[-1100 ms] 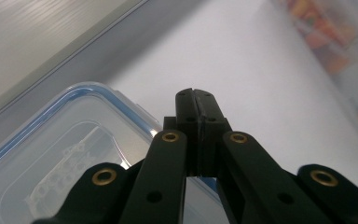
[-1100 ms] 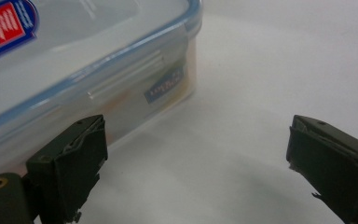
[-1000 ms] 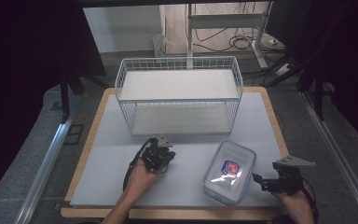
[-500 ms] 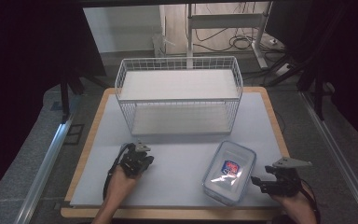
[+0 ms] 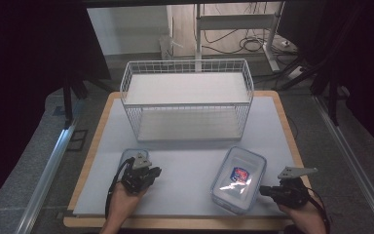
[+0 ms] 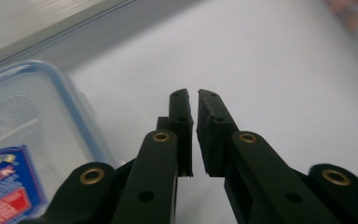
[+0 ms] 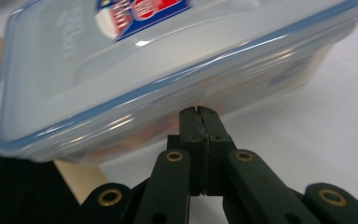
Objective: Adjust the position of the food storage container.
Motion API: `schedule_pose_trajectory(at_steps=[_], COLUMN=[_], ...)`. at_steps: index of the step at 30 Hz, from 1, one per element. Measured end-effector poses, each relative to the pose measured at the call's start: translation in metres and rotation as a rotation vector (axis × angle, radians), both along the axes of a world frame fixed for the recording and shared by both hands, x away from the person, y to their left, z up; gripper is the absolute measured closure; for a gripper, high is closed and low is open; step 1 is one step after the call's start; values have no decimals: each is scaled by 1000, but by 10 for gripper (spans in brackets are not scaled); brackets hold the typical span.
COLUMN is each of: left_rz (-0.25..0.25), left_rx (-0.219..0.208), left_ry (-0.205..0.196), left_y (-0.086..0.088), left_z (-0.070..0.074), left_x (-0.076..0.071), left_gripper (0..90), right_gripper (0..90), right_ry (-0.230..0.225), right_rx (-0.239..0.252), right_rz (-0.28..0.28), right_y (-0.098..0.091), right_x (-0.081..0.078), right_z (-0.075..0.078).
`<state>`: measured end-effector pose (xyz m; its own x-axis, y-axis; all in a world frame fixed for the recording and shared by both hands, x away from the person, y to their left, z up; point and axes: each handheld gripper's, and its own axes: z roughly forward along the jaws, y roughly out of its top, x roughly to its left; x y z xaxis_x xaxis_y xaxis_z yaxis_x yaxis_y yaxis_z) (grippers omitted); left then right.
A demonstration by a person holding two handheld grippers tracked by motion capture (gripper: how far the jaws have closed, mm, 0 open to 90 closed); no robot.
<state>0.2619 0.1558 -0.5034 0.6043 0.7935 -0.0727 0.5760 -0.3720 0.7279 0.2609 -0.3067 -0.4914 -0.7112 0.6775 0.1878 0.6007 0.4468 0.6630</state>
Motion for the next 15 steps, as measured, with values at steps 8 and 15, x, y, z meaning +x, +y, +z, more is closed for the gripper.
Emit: schedule_pose_trajectory(at_steps=[8, 15], left_rz=[2, -1], left_rx=[-50, -64], left_ry=[2, 13], left_y=[3, 3], left_z=[-2, -3], left_x=[-14, -17], left_gripper=[831, 823], right_gripper=[900, 900], right_ry=[36, 40], right_rx=[25, 53], right_rz=[123, 225], right_y=[26, 60], right_x=[-6, -11], right_z=[-3, -8])
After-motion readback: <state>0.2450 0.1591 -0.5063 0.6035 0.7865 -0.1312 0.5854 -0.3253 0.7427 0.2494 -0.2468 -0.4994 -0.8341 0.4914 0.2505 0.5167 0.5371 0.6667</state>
